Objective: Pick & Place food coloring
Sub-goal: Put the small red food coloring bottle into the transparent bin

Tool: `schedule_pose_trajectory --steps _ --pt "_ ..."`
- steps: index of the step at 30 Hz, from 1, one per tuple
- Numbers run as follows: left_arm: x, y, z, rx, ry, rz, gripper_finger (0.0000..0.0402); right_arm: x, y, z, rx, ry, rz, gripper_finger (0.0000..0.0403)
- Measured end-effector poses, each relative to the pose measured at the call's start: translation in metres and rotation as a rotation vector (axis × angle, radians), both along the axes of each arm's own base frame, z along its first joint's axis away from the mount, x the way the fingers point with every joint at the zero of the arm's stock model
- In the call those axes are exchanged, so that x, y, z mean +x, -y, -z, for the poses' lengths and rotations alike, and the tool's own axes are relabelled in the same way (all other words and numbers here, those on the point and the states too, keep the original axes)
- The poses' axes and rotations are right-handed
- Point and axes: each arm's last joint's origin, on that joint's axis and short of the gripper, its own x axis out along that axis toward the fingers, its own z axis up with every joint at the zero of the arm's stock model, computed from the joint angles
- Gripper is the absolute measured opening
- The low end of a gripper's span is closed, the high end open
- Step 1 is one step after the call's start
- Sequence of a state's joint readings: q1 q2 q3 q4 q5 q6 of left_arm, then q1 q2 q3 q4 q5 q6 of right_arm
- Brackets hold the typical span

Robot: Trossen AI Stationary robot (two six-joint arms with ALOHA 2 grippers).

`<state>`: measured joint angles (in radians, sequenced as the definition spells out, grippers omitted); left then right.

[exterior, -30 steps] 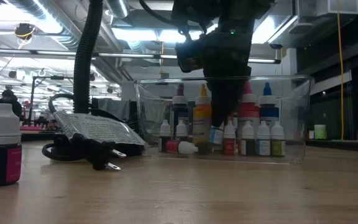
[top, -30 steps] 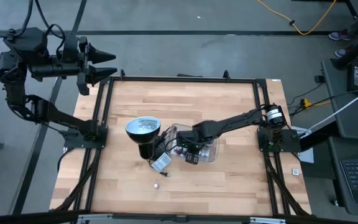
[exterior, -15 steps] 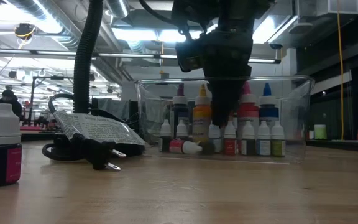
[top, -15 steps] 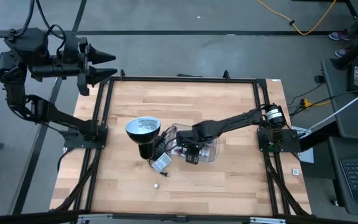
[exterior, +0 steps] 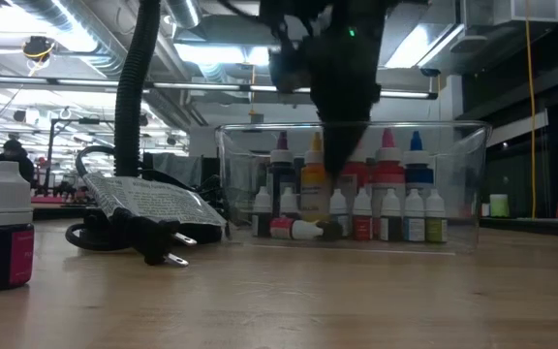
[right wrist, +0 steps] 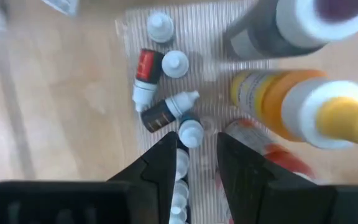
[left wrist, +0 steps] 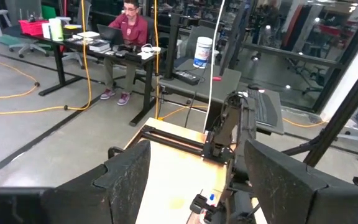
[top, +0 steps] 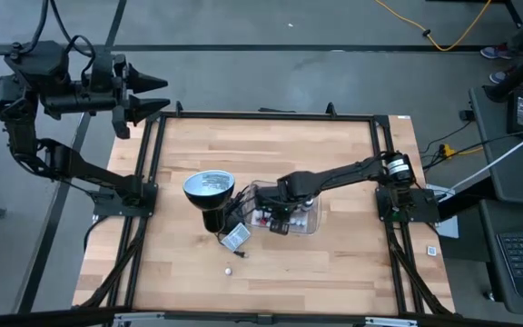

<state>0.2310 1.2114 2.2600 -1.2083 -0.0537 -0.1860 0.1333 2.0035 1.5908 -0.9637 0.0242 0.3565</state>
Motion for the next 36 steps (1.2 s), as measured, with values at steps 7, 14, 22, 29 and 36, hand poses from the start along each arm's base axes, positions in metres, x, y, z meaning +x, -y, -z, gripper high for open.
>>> schedule_pose_trajectory --steps 7,14,22,29,36 --pt "0.0 0.0 0.0 0.018 -0.006 -0.012 0.0253 0.008 -0.001 -0.035 -0.02 0.054 0.013 0.0117" --pt "-0.001 -0.003 0.003 -0.045 -0.017 -0.136 0.0253 0.006 0.001 -0.073 -0.071 0.06 0.054 0.0117" --pt "-0.014 0.001 0.022 -0.244 -0.119 -0.347 0.0253 0.003 -0.015 -0.117 -0.078 0.148 0.036 0.0117" --pt "0.007 0.016 0.027 -0.348 -0.108 -0.327 0.0253 -0.009 -0.038 -0.156 -0.193 0.25 -0.017 0.0117" --pt "0.051 0.045 0.035 -0.36 -0.102 -0.371 0.0253 -0.029 -0.059 -0.189 -0.179 0.299 -0.045 0.0117"
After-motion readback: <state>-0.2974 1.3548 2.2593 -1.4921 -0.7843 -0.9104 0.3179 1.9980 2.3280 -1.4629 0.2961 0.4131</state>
